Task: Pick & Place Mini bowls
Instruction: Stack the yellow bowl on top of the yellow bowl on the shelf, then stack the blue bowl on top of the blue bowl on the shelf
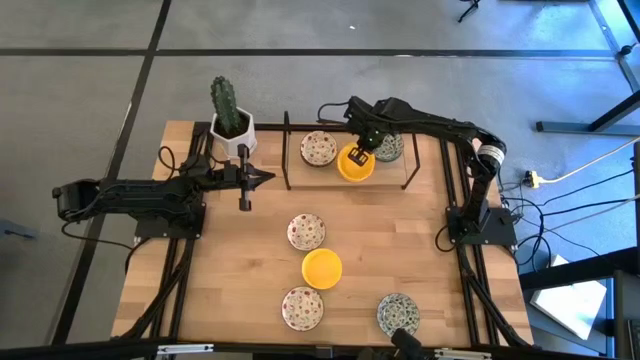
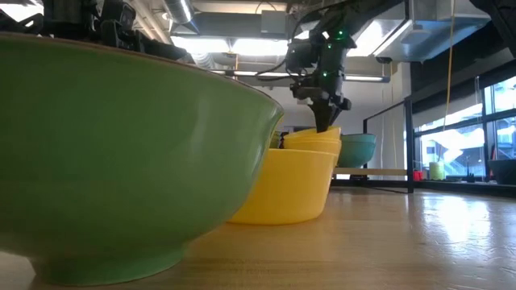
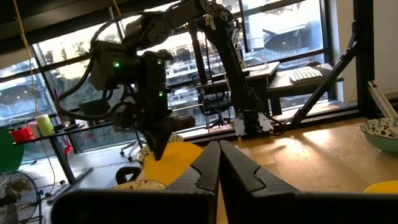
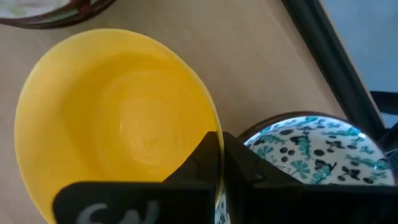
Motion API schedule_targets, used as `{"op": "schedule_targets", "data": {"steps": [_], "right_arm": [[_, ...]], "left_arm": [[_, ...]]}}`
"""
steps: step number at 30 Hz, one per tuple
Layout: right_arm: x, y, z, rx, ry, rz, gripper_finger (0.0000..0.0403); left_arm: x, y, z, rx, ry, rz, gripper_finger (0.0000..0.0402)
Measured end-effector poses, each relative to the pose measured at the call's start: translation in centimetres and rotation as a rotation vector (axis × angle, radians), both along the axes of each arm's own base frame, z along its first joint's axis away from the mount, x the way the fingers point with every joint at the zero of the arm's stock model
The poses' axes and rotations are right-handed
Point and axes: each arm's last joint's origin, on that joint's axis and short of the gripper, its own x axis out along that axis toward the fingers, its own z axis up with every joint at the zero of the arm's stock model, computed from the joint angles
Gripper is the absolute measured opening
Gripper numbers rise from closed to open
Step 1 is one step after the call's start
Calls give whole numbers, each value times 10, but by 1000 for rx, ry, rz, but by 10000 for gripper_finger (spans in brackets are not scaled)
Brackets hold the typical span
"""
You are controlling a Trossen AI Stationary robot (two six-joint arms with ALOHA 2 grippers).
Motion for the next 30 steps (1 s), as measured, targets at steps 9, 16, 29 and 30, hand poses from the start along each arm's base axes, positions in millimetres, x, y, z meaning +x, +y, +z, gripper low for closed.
{"op": "schedule_targets", "data": {"steps": [9,16,29,30], "right_arm": [[0,0,0,-1,3,27,49],[4,2,1,-17,-14,54,119],[-7,15,38,-65,-28,82,154],[-11,20,50,-101,-36,79,153]], "left_arm": [[0,0,0,1,0,0,6],[0,0,0,1,0,1,6],[0,0,0,1,0,1,6],[0,0,0,2,1,0,6]]}}
